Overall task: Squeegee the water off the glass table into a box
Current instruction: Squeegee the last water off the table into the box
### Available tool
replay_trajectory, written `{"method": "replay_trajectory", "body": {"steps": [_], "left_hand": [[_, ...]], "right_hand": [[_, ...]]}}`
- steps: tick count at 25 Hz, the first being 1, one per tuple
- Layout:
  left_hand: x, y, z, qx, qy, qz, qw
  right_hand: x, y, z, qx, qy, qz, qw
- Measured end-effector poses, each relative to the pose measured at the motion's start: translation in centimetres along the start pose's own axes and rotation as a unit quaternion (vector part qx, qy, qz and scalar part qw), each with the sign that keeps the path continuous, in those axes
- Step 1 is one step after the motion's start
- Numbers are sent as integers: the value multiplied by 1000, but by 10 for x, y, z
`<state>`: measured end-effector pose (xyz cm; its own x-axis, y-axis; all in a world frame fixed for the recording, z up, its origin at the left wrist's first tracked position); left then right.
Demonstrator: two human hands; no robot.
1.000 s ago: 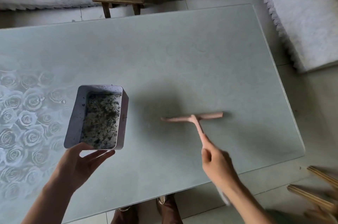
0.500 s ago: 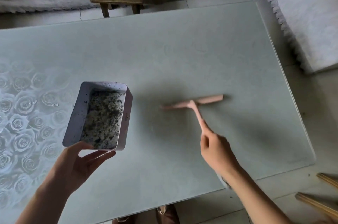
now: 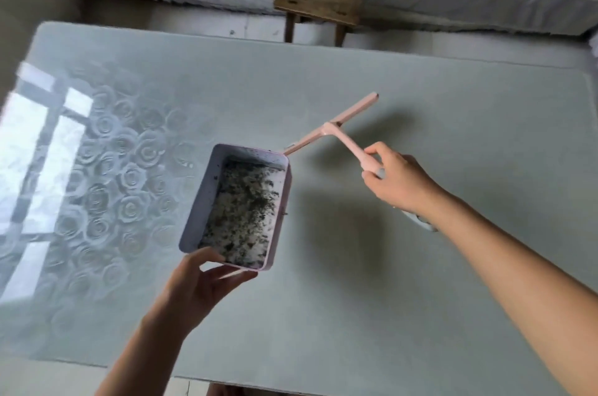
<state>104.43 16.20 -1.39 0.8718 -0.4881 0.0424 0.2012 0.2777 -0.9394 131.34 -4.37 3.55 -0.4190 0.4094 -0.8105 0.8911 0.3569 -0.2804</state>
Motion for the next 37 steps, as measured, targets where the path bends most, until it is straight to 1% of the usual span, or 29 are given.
{"method": "replay_trajectory", "body": {"steps": [3,6,9,12,18,23,25,28,30,32,34,37], "left_hand": [[-34,-6,-2,-15,-28,10,999],[-79,-13,4,-6,-31,20,999],[-124,-21,13,13,-38,25,999],[-164,-21,20,6,-71,43,997],[-229,-7,45,12,-124,71,990],[-274,7,61,12,-136,65,988],[-297,16,64,4,-140,66,988],[-319,20,64,-6,-138,67,988],[-338,19,62,-29,-144,73,986],[-350,16,61,-44,-150,74,985],[-363,12,59,-52,-153,72,984],[-379,9,56,-52,-156,60,985]], "right_hand": [[13,5,-30,-9,-9,-32,999],[29,7,-68,-35,-52,-71,996],[48,16,-110,-60,-74,-87,992],[74,28,-161,-90,-83,-107,987],[139,51,-269,-86,10,-130,988],[208,66,-365,-151,3,-145,978],[235,61,-376,-140,-19,-135,981],[247,8,-329,-120,-63,-116,984],[238,-46,-293,-76,-87,-137,984],[216,-83,-280,-47,-139,-168,975],[200,-85,-302,-54,-171,-185,966],[223,-54,-399,-111,-91,-172,975]]}}
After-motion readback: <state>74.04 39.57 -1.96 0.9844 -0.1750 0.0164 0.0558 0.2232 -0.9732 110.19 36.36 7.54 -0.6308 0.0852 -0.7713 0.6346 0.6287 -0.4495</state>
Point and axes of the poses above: each hand's wrist, its own y-axis towards the middle knuckle, its own x-axis out of the palm, z = x × y, the point moved 8 cm from there along y, towards the middle knuckle, and after that the axes turned 12 degrees about z, right-handed, at the moved point
